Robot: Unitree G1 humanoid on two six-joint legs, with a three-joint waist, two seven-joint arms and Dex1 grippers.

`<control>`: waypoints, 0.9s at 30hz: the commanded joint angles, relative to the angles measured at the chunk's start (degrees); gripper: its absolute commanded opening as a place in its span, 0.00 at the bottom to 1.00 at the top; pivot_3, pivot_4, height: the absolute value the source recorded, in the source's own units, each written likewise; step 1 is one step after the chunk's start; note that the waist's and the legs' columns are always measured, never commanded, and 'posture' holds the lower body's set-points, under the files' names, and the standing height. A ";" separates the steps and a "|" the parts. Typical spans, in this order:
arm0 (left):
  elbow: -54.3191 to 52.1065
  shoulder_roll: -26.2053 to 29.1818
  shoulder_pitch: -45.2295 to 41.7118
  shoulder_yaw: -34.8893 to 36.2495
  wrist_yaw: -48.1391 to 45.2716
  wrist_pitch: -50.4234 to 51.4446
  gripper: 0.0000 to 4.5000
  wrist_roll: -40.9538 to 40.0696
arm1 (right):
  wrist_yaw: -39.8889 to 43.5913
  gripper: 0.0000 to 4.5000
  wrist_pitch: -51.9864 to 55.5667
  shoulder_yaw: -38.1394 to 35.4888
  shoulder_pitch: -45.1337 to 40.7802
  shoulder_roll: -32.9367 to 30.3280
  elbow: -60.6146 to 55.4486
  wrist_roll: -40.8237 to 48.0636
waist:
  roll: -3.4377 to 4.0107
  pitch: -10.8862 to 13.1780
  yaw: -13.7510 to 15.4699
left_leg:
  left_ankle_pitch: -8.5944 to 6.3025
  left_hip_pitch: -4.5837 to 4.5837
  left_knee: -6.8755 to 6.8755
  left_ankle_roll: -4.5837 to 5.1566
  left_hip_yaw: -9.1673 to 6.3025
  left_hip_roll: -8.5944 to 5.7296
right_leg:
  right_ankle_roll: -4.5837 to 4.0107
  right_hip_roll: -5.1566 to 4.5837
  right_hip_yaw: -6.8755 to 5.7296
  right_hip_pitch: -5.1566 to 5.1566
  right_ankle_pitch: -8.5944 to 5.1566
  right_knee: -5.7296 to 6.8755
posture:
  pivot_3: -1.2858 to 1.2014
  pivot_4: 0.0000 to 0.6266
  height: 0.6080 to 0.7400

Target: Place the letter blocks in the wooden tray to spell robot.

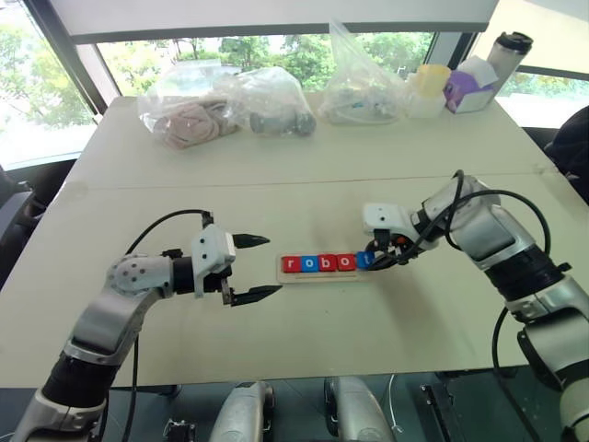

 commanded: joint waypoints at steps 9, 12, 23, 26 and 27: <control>-3.21 0.09 0.71 1.12 1.46 0.69 1.00 -0.76 | 0.85 0.25 -1.64 0.40 -2.46 1.56 1.05 -1.59 | 0.00 0.00 0.01 | 0.00 0.00 0.04 0.00 0.00 0.00 | 0.01 0.01 -0.02 0.02 0.01 0.02 | 0.52 0.24 1.00; -3.42 0.10 0.98 1.22 1.62 0.75 1.00 -0.81 | 1.22 0.25 -0.89 0.47 -2.45 1.76 0.71 -1.72 | 0.00 0.00 0.01 | 0.00 0.00 0.04 0.00 0.00 0.00 | 0.03 0.01 -0.02 0.02 0.02 0.02 | 0.52 0.24 1.00; -3.45 0.00 0.99 1.10 1.85 0.74 1.00 -0.84 | 1.13 0.25 -2.26 0.61 -1.90 1.71 0.83 -2.99 | 0.00 0.00 0.01 | 0.00 0.00 0.05 0.00 0.00 -0.01 | 0.15 0.02 -0.03 0.03 0.09 0.02 | 0.52 0.24 1.00; -3.39 0.00 0.99 1.09 1.82 0.68 1.00 -0.83 | 1.29 0.25 -2.19 0.54 -1.88 1.83 0.84 -3.19 | 0.00 0.00 0.02 | 0.00 0.00 0.06 0.01 0.00 -0.01 | 0.16 0.03 -0.04 0.03 0.09 0.03 | 0.52 0.24 1.00; -3.36 0.01 0.99 1.08 1.79 0.65 1.00 -0.81 | 1.42 0.25 -2.07 0.51 -1.94 1.88 0.88 -3.24 | 0.00 0.00 0.02 | 0.00 0.00 0.06 0.00 0.00 -0.01 | 0.17 0.03 -0.04 0.03 0.09 0.03 | 0.52 0.24 1.00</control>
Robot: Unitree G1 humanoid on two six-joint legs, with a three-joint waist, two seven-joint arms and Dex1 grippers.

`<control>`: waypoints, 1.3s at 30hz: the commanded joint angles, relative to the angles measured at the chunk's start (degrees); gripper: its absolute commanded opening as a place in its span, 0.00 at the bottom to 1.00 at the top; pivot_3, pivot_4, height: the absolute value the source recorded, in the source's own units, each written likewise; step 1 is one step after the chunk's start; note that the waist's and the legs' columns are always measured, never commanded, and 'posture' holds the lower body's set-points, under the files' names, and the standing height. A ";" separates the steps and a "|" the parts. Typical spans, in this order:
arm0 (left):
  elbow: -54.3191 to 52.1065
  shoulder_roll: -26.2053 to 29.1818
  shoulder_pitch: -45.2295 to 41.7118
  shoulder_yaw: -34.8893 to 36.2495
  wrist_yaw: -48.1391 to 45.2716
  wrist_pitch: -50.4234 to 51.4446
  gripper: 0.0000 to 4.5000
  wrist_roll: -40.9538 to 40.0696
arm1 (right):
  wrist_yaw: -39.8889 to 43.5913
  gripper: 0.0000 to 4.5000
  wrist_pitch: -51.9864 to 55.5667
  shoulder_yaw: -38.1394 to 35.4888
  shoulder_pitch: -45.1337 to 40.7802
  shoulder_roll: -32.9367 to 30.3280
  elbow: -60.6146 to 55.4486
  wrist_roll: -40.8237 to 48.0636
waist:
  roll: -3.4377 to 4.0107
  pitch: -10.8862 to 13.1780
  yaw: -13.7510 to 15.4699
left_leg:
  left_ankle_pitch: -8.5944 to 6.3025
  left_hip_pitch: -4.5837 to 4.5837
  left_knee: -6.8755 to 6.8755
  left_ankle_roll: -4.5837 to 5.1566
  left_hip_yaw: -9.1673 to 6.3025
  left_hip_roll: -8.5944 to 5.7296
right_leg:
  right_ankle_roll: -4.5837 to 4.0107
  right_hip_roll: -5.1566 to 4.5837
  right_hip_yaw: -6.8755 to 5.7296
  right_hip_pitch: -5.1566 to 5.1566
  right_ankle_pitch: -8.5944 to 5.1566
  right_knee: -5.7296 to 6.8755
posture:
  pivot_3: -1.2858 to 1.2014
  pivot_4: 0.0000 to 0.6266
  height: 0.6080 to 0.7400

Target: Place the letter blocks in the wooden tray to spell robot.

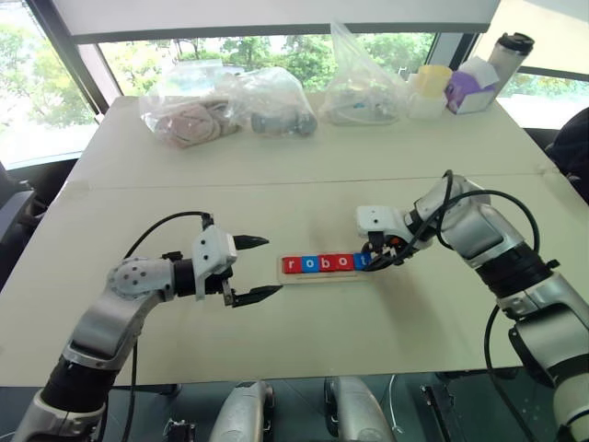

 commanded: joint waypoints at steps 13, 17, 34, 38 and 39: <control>-1.62 -0.07 0.07 1.01 -0.13 -0.91 1.00 -0.63 | 1.83 0.98 1.82 -0.79 -2.44 0.32 -0.97 0.33 | 0.00 0.00 -0.01 | 0.00 0.01 0.04 0.00 0.00 0.00 | 0.03 0.02 -0.01 0.02 0.02 0.04 | 0.52 0.24 1.00; -1.71 -0.11 0.27 0.93 -0.12 -0.99 1.00 -0.59 | 2.22 0.98 2.24 -1.46 -3.54 -0.23 -0.76 0.54 | 0.00 0.00 -0.01 | 0.00 0.01 0.06 0.00 0.00 0.00 | 0.03 0.02 -0.01 0.01 0.02 0.05 | 0.52 0.24 1.00; -1.39 -0.29 -0.43 0.45 -0.82 -0.96 1.00 -0.57 | -7.50 0.98 -6.26 -2.88 -3.50 -1.65 6.02 -3.48 | 0.00 0.00 0.04 | 0.01 0.01 0.06 0.00 0.00 -0.01 | 0.03 0.02 -0.01 0.02 0.02 0.05 | 0.52 0.24 1.00; -1.57 -0.26 -0.42 0.54 -1.00 -0.78 1.00 -0.63 | -8.73 0.98 -6.94 -3.36 -3.45 -0.65 8.17 -3.18 | 0.00 0.00 -0.02 | 0.01 0.01 0.07 0.00 0.01 -0.01 | 0.04 0.04 -0.02 0.02 0.02 0.05 | 0.52 0.24 1.00; -1.60 -0.24 -0.43 0.55 -1.04 -0.73 1.00 -0.64 | -9.00 0.98 -7.12 -3.33 -3.58 -0.51 8.70 -3.22 | 0.00 0.00 -0.07 | 0.01 0.01 0.06 0.00 0.01 -0.01 | 0.04 0.04 -0.01 0.02 0.02 0.05 | 0.52 0.24 1.00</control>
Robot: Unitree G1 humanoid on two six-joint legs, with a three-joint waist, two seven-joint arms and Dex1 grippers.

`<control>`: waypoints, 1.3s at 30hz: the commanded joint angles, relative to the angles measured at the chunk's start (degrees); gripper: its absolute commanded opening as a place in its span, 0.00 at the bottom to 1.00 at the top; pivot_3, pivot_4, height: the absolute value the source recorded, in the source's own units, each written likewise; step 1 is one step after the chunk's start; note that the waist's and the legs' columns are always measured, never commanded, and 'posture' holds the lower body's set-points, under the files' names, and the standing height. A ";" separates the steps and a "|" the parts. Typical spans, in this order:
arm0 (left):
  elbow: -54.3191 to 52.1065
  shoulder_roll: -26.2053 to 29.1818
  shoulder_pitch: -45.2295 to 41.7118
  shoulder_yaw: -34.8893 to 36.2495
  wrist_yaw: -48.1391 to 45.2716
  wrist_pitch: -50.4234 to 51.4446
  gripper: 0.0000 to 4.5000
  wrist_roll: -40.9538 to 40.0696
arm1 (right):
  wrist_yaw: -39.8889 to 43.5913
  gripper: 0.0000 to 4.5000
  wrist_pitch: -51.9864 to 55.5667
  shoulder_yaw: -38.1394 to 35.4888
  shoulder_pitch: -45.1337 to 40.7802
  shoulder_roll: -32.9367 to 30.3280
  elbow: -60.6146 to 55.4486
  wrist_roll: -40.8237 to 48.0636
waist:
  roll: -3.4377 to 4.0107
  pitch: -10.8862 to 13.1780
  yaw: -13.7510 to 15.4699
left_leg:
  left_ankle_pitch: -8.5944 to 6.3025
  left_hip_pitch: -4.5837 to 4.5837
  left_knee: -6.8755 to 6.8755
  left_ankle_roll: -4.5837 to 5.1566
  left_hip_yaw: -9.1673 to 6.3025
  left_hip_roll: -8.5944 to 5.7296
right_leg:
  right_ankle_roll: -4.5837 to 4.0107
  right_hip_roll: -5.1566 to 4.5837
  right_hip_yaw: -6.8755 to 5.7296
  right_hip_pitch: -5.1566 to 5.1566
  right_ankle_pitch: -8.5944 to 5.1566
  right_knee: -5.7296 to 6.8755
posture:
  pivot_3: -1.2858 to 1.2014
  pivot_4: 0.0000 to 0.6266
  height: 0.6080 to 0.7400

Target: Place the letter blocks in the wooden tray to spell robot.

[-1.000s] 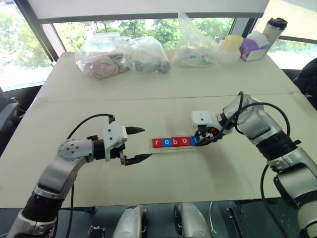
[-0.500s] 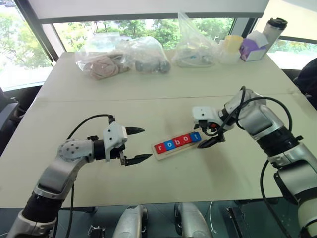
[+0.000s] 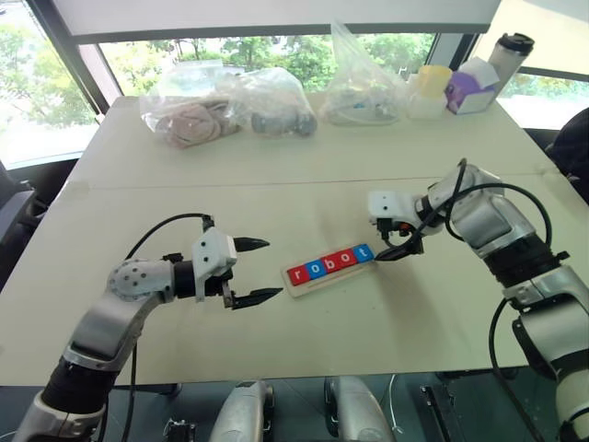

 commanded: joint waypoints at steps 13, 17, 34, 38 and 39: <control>-2.07 -0.10 -0.70 0.67 0.07 -0.05 1.00 -0.74 | 1.38 0.98 1.19 -2.16 -1.80 -0.01 -1.57 1.25 | 0.00 0.00 -0.01 | 0.00 0.01 0.02 0.01 0.00 0.01 | 0.01 0.06 0.00 0.01 0.01 0.02 | 0.52 0.24 1.00; -2.33 -0.17 -0.59 0.67 0.22 0.08 1.00 -0.79 | 2.22 0.98 1.25 -2.20 -1.69 -0.65 -2.45 1.14 | 0.00 0.00 0.00 | 0.00 0.01 0.02 0.01 0.00 0.01 | 0.02 0.08 0.00 0.01 0.01 0.03 | 0.52 0.24 1.00; -2.52 -0.23 -0.48 0.76 0.29 0.31 1.00 -0.81 | 3.50 0.98 3.66 -2.62 -1.76 0.62 -5.22 2.02 | 0.00 0.00 0.01 | 0.00 0.02 0.05 0.01 0.00 0.03 | 0.02 0.12 0.02 0.02 0.01 0.04 | 0.52 0.24 1.00; -2.47 -0.23 -0.41 0.83 0.32 0.28 1.00 -0.81 | 3.23 0.98 3.91 -2.41 -1.67 1.35 -5.48 1.98 | 0.00 0.00 0.01 | 0.00 0.02 0.05 0.01 -0.01 0.03 | 0.02 0.12 0.02 0.02 0.01 0.05 | 0.52 0.24 1.00; -2.46 -0.24 -0.39 0.85 0.33 0.30 1.00 -0.84 | 3.10 0.98 3.97 -2.41 -1.72 1.62 -5.50 1.97 | 0.00 0.00 0.01 | 0.00 0.02 0.05 0.01 -0.01 0.03 | 0.02 0.12 0.01 0.02 0.01 0.05 | 0.52 0.24 1.00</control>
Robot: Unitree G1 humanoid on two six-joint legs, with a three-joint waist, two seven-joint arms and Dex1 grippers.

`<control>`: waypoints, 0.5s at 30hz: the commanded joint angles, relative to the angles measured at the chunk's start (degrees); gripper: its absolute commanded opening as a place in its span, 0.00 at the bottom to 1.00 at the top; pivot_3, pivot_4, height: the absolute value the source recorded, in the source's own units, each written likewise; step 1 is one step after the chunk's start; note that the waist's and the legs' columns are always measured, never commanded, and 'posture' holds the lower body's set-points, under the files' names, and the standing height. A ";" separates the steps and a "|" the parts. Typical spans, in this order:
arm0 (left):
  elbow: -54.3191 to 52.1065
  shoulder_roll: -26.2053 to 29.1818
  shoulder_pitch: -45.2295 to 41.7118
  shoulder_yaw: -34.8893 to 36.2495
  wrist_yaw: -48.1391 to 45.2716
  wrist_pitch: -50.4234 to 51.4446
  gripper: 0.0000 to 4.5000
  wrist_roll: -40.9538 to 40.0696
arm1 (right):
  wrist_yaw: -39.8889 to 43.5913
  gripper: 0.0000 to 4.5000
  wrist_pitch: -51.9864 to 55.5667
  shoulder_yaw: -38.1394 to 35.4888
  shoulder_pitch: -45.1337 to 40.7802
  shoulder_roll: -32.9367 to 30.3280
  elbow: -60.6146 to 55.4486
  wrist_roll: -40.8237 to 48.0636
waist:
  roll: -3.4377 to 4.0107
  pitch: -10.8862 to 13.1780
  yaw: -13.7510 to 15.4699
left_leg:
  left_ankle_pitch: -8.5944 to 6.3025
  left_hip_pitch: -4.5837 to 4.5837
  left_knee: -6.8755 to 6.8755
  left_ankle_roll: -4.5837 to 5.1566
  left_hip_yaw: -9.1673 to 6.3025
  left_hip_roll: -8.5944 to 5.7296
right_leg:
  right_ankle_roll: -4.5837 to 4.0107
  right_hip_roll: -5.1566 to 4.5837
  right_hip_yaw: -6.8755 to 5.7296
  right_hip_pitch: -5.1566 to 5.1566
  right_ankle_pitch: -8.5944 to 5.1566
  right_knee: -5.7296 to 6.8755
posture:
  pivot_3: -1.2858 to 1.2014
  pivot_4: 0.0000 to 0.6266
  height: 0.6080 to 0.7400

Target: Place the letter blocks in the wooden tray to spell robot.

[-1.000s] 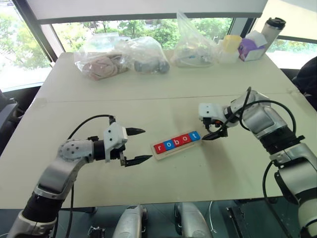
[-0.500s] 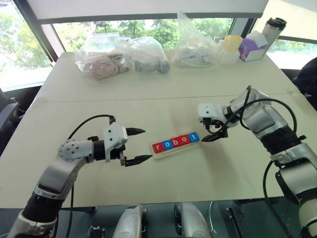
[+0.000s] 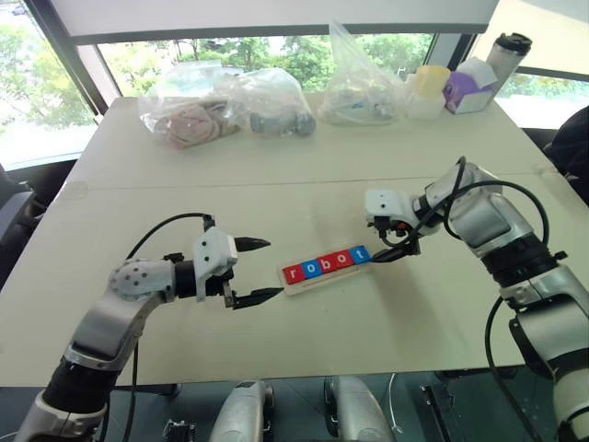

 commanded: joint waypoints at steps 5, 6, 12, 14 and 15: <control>-2.42 0.14 -0.05 0.93 0.25 -0.16 1.00 -0.86 | -0.43 0.98 0.37 -1.43 -1.93 1.27 -2.27 0.61 | 0.00 0.00 -0.01 | 0.00 0.00 0.00 0.00 0.00 0.00 | 0.00 0.00 0.00 0.00 0.00 0.00 | 0.52 0.24 1.00; -2.49 0.14 0.03 0.94 0.28 -0.13 1.00 -0.87 | -0.48 0.98 0.23 -1.49 -1.97 1.31 -2.28 0.61 | 0.00 0.00 -0.01 | 0.00 0.00 0.00 0.00 0.00 0.00 | 0.00 0.00 0.00 0.00 0.00 0.00 | 0.52 0.24 1.00; -2.56 0.09 0.24 0.96 0.36 -0.15 1.00 -0.87 | -0.30 0.98 -0.01 -1.52 -1.92 1.04 -2.45 0.61 | 0.00 0.00 0.01 | 0.00 0.00 0.01 0.00 0.00 0.00 | 0.00 0.00 0.00 0.00 0.00 0.00 | 0.52 0.24 1.00; -2.59 0.08 0.28 0.96 0.36 -0.17 1.00 -0.89 | -0.36 0.98 -0.23 -1.59 -1.85 0.80 -2.47 0.50 | 0.00 0.00 0.01 | 0.00 0.00 0.01 0.00 0.00 0.00 | 0.00 0.00 0.00 0.00 0.00 0.00 | 0.52 0.24 1.00; -2.44 0.06 0.18 0.93 0.31 -0.21 1.00 -0.87 | -0.47 0.98 -0.41 -1.61 -1.91 0.81 -2.25 0.45 | 0.00 0.00 0.00 | 0.00 0.00 0.01 0.00 0.00 0.00 | 0.00 0.01 0.00 0.00 0.00 0.01 | 0.52 0.24 1.00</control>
